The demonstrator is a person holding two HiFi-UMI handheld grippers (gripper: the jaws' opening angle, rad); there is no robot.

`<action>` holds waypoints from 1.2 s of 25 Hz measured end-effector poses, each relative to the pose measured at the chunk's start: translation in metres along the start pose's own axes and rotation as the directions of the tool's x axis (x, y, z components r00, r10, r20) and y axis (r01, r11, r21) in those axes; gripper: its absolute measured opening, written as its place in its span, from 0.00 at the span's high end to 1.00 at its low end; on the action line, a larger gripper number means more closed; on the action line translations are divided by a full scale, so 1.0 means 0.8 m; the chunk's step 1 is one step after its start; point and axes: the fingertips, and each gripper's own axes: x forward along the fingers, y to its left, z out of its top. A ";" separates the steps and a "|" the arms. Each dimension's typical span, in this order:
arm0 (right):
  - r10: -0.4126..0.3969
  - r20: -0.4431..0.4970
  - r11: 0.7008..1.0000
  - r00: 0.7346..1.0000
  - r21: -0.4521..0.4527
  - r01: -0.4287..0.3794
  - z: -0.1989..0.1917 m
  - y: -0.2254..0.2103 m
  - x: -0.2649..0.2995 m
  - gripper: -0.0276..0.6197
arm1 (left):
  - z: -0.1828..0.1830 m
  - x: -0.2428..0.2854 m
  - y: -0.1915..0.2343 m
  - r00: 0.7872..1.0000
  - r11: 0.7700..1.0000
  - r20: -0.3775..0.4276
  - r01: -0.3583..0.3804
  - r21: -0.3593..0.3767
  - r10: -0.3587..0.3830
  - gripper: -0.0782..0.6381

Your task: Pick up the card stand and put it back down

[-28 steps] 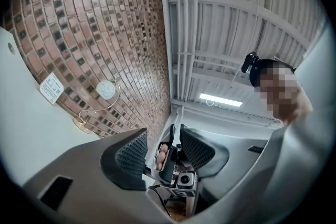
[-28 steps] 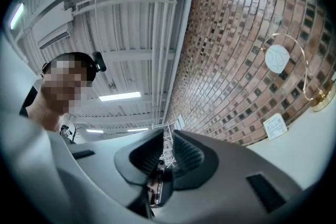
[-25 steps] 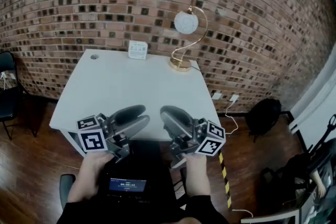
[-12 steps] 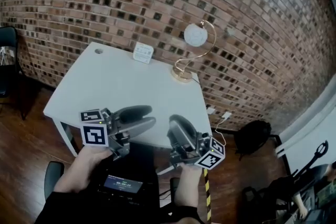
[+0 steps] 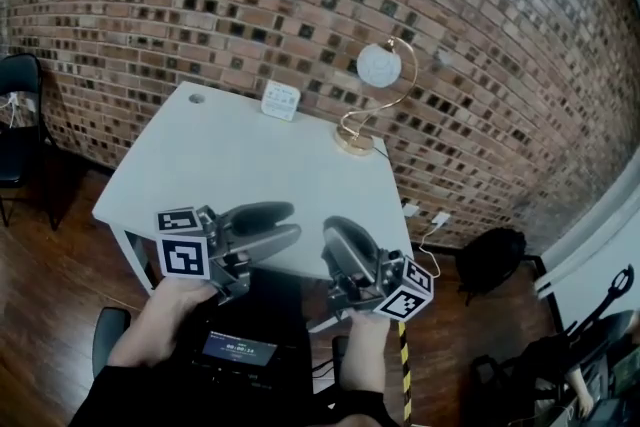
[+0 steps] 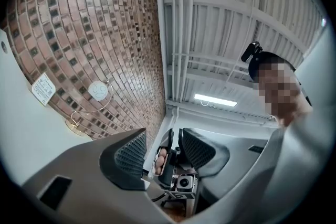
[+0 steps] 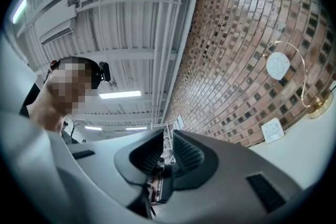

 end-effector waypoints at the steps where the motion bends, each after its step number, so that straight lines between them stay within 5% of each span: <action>1: -0.005 0.000 1.000 1.000 0.001 0.005 0.000 -0.002 0.000 0.86 | 0.001 0.000 0.000 1.000 1.000 -0.001 -0.001 0.000 0.001 0.60; 30: 0.026 -0.029 0.999 0.999 -0.043 -0.028 -0.001 0.014 0.015 0.86 | 0.004 -0.003 -0.014 1.000 1.000 -0.009 -0.011 0.017 0.011 0.60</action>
